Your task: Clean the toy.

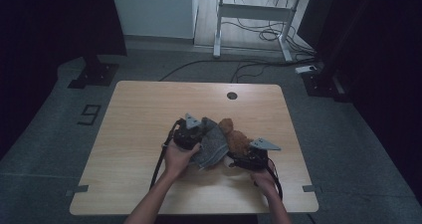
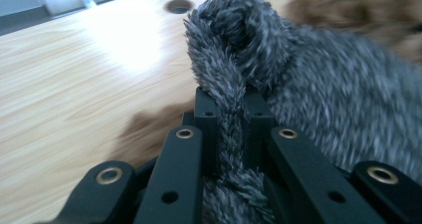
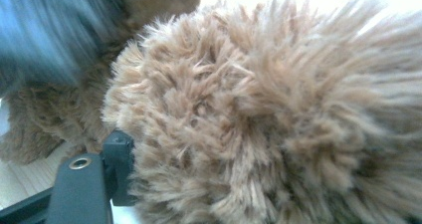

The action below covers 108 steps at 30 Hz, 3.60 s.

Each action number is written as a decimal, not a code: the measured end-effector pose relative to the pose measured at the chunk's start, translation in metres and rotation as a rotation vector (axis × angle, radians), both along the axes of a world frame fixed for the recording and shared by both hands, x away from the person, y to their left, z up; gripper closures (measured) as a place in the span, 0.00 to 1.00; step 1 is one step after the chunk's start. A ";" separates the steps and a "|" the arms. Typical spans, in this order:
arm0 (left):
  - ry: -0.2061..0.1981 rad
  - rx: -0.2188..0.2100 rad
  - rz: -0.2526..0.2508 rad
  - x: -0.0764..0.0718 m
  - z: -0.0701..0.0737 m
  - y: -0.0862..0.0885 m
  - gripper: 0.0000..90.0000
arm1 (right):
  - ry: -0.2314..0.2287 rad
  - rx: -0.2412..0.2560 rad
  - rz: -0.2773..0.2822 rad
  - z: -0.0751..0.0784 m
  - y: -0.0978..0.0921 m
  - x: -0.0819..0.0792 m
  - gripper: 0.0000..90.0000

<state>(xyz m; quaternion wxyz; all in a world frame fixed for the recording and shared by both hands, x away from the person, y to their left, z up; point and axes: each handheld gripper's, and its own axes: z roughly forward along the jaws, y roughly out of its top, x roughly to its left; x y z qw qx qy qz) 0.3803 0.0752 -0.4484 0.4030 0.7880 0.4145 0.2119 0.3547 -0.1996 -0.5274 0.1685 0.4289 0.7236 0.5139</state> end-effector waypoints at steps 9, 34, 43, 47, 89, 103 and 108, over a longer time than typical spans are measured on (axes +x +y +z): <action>0.061 -0.011 0.093 -0.002 -0.017 0.051 0.90 | 0.001 0.011 0.001 0.000 0.000 0.000 0.29; -0.010 0.013 -0.193 -0.001 0.030 -0.104 0.90 | 0.001 0.021 -0.008 -0.002 -0.001 0.000 0.29; 0.017 0.089 -0.123 0.012 0.006 -0.085 0.90 | 0.006 0.022 0.003 -0.002 -0.002 0.002 0.28; 0.029 0.087 -0.073 0.012 0.005 -0.057 0.90 | 0.005 0.024 0.000 -0.002 -0.002 0.002 0.28; 0.120 0.003 0.116 0.007 -0.015 0.058 0.90 | -0.001 0.046 -0.011 -0.004 -0.001 0.001 0.27; 0.161 -0.039 0.157 0.006 -0.027 0.081 0.90 | -0.008 0.050 -0.018 -0.005 -0.001 0.000 0.26; 0.183 -0.060 0.183 0.005 -0.034 0.094 0.90 | -0.008 0.052 -0.017 -0.005 -0.001 0.000 0.26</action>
